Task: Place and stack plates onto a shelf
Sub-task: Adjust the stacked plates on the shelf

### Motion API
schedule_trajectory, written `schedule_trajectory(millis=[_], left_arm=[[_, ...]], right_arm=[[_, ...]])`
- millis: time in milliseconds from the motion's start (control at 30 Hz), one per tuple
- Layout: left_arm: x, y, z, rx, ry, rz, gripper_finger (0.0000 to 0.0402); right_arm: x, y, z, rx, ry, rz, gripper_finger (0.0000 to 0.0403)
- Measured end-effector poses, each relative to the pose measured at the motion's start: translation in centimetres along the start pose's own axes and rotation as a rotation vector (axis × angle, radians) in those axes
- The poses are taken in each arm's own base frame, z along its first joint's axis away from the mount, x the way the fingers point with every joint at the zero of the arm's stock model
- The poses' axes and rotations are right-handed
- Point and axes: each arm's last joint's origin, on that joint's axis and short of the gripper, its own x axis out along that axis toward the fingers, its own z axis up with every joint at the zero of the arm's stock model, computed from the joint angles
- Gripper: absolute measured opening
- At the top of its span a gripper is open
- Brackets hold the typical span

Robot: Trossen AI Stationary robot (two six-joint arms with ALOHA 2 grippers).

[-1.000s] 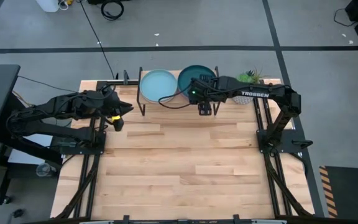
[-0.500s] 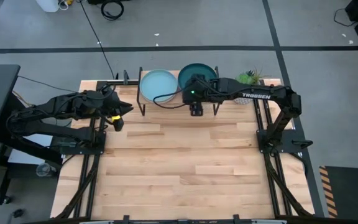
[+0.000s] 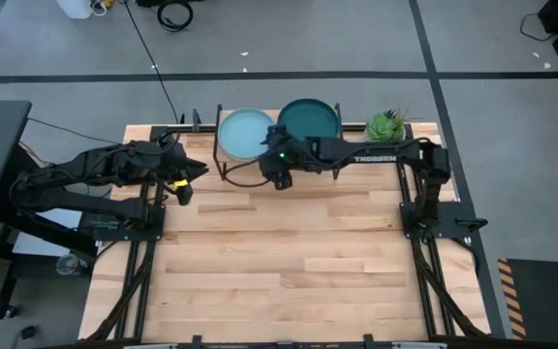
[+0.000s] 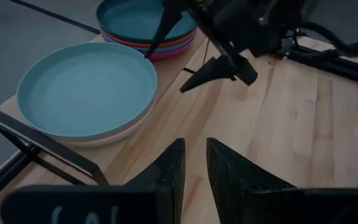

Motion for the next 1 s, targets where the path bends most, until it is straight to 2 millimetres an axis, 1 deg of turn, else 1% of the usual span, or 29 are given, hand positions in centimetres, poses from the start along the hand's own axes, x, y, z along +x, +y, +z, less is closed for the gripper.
schedule_trajectory(millis=[133,200,333,467,567,1000], left_arm=[[0.0,0.0,0.0,-0.006,0.000,0.000,0.0071],[0.0,0.0,0.0,-0.006,0.000,0.000,0.0071],[0.0,0.0,0.0,-0.005,0.002,0.001,0.0071],[0.0,0.0,-0.1,-0.004,0.006,0.002,0.0071],[0.0,0.0,-0.1,-0.004,0.006,0.002,0.0071],[0.0,0.0,-0.1,-0.004,0.006,0.002,0.0071]], right_arm=[[0.6,0.3,0.7,-0.036,-0.037,-0.036,0.0347],[1.3,0.6,0.8,-0.030,-0.051,-0.046,0.0347],[2.3,0.8,0.7,-0.027,-0.049,-0.060,0.0347],[2.9,0.9,0.7,-0.021,-0.050,-0.070,0.0347],[3.1,0.9,0.6,-0.019,-0.025,-0.102,0.0347],[3.6,-0.5,-0.5,0.007,0.042,-0.173,0.0347]])
